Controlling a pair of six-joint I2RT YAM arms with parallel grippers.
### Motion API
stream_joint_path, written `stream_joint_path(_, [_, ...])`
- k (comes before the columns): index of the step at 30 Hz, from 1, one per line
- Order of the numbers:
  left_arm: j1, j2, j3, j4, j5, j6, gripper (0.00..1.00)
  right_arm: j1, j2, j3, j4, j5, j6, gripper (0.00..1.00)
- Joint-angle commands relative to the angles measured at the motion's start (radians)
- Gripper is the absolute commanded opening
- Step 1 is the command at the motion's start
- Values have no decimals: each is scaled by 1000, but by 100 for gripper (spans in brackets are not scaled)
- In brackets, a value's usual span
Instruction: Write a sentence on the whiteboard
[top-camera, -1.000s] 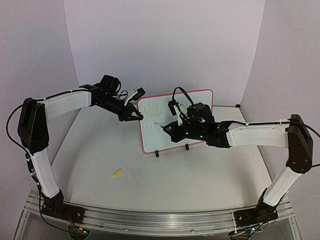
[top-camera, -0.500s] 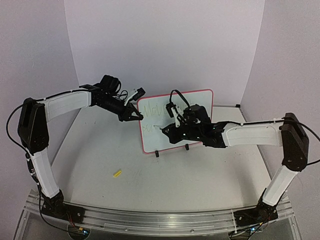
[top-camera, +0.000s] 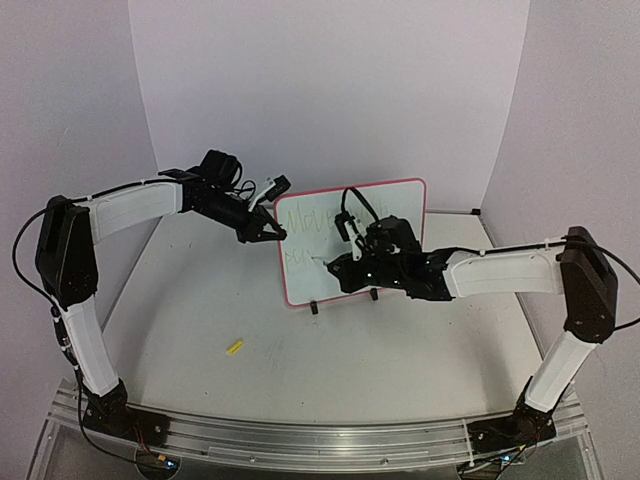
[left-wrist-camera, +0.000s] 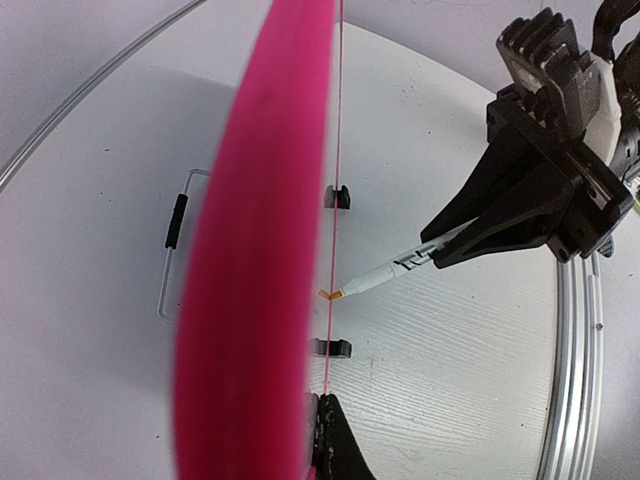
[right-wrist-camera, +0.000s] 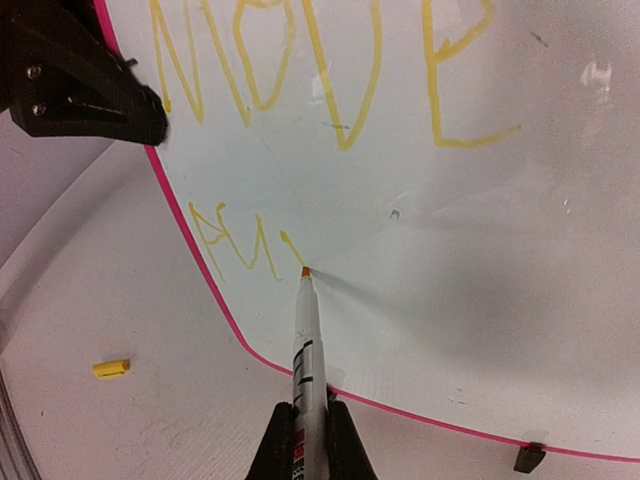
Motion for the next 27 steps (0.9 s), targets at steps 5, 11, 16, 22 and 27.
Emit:
stream_joint_path(5, [-2, 8, -11, -37, -126, 81, 0, -3, -1, -18, 14, 38, 22, 0])
stream_joint_path(11, [-2, 8, -11, -36, -126, 80, 0, -3, -6, 13, 15, 46, 11, 0])
stream_joint_path(16, [-2, 8, -11, -36, -125, 81, 0, -4, -24, 28, 25, 39, 12, 0])
stream_joint_path(22, [-2, 8, -11, -35, -125, 80, 0, -4, -42, 30, 31, 43, 14, 0])
stream_joint_path(27, [-2, 7, -12, -37, -125, 80, 0, -4, -50, 23, 32, 54, 18, 0])
